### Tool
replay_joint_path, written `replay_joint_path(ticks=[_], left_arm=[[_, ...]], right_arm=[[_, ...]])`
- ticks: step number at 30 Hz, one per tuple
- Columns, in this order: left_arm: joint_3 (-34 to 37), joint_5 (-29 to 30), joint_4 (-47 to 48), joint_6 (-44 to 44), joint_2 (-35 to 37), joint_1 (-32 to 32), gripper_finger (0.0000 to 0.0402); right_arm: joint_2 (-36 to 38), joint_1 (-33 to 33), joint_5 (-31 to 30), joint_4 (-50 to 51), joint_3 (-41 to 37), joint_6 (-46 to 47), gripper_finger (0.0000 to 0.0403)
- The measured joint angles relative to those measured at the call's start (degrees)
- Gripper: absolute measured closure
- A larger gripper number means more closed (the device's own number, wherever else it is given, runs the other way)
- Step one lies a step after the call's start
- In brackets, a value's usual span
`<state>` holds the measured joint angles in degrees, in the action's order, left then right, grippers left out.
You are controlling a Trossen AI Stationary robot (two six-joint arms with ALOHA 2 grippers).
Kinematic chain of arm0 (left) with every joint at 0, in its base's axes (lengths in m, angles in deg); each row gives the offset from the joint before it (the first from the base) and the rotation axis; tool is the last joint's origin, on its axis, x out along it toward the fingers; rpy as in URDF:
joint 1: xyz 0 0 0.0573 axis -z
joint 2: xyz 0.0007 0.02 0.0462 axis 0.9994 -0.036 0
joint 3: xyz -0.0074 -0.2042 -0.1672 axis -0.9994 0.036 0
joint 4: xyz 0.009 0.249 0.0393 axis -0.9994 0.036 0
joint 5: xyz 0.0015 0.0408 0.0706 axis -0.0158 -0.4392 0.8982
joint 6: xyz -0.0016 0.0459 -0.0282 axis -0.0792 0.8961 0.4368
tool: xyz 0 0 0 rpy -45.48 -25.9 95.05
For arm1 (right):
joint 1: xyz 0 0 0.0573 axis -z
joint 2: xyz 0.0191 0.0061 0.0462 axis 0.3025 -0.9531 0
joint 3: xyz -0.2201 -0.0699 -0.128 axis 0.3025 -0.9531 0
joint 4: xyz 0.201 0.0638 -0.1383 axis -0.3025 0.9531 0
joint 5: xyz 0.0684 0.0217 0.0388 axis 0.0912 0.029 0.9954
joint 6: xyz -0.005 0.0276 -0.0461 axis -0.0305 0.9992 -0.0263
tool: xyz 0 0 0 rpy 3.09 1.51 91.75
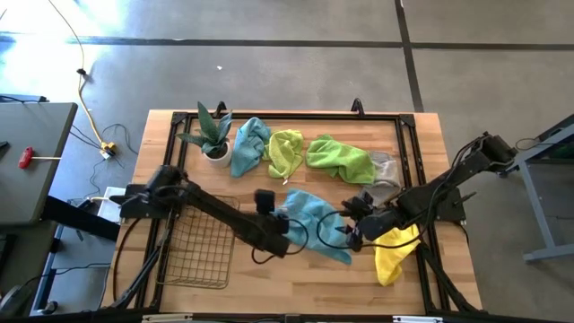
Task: Fold microfiber towels
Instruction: Fold the bottom blue microfiber towel
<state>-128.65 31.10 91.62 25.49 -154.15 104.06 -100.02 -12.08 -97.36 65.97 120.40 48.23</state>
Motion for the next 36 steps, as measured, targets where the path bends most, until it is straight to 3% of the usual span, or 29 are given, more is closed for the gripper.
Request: replay_joint_path(ticks=[6,10,20,29,36], left_arm=[[6.99,-11.94,-19.49,10.58,8.16,-2.47,0.0258],[10.37,-15.80,-30.66,14.35,9.42,-6.39,0.0258],[17.16,-28.54,-38.67,20.88,8.26,-13.15,0.0259],[20.43,-31.11,-40.37,31.82,8.24,-16.98,0.0259],[21.70,-40.60,-39.14,28.89,8.26,-19.42,0.0259]], right_arm=[[0.02,-0.02,-0.22,-0.32,0.00,-3.05,0.0171],[0.02,-0.02,-0.05,-0.33,0.00,-6.24,0.0171],[0.07,0.02,2.40,-0.19,0.00,-4.98,0.0171],[0.07,0.02,2.43,-0.02,0.00,-4.94,0.0171],[0.07,0.04,2.45,0.05,0.00,-4.94,0.0171]])
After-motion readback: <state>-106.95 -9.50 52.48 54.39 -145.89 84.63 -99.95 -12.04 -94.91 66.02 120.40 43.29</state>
